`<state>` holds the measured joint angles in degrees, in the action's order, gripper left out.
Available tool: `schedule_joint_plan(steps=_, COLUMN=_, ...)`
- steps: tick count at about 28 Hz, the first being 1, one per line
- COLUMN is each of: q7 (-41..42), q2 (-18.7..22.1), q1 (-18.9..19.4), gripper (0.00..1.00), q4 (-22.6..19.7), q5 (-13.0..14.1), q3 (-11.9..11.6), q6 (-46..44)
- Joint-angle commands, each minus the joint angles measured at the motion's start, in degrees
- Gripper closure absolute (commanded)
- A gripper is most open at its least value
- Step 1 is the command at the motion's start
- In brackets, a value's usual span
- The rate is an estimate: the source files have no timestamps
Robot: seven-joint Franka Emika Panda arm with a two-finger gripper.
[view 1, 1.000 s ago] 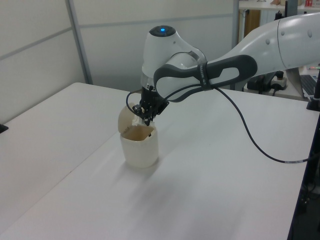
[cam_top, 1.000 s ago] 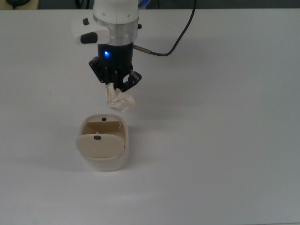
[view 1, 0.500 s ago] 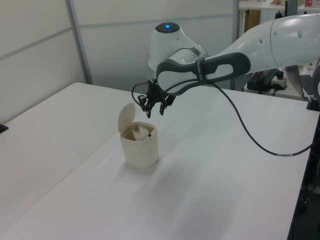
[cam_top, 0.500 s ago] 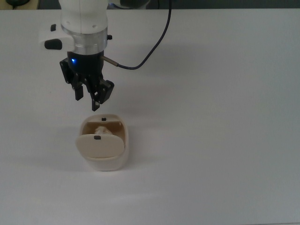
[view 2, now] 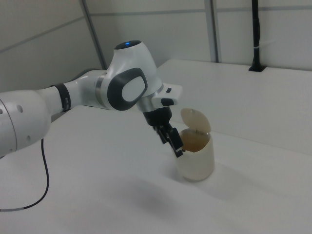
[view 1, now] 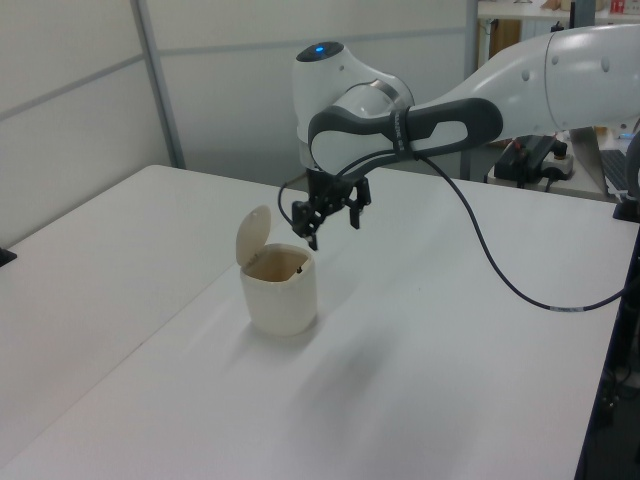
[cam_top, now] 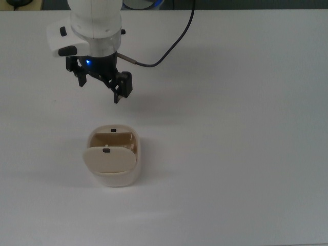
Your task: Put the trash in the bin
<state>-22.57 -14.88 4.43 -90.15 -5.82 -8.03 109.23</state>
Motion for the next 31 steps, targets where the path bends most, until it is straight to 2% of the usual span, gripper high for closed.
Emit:
schedule_joint_plan(steps=1, q7=9.12, q2=1.95, q1=0.76, gripper=0.00, q4=0.06, q5=0.11, q3=0.20, q6=-8.76)
schedule_joint_plan(steps=5, q7=11.32, q2=3.53, q1=0.76, gripper=0.00, q4=-0.11, q5=0.11, q3=0.20, q6=-10.34)
schedule_joint_plan(steps=11, q7=19.83, q2=6.69, q1=0.76, gripper=0.00, q4=-0.11, q5=0.11, q3=0.20, q6=-17.11)
schedule_joint_plan(steps=16, q7=23.18, q2=7.75, q1=0.58, gripper=0.00, q4=-0.11, q5=-0.33, q3=0.03, q6=-17.91)
schedule_joint_plan(steps=31, q7=25.30, q2=8.64, q1=0.49, gripper=0.00, q4=-0.20, q5=-0.33, q3=-0.32, q6=-17.91)
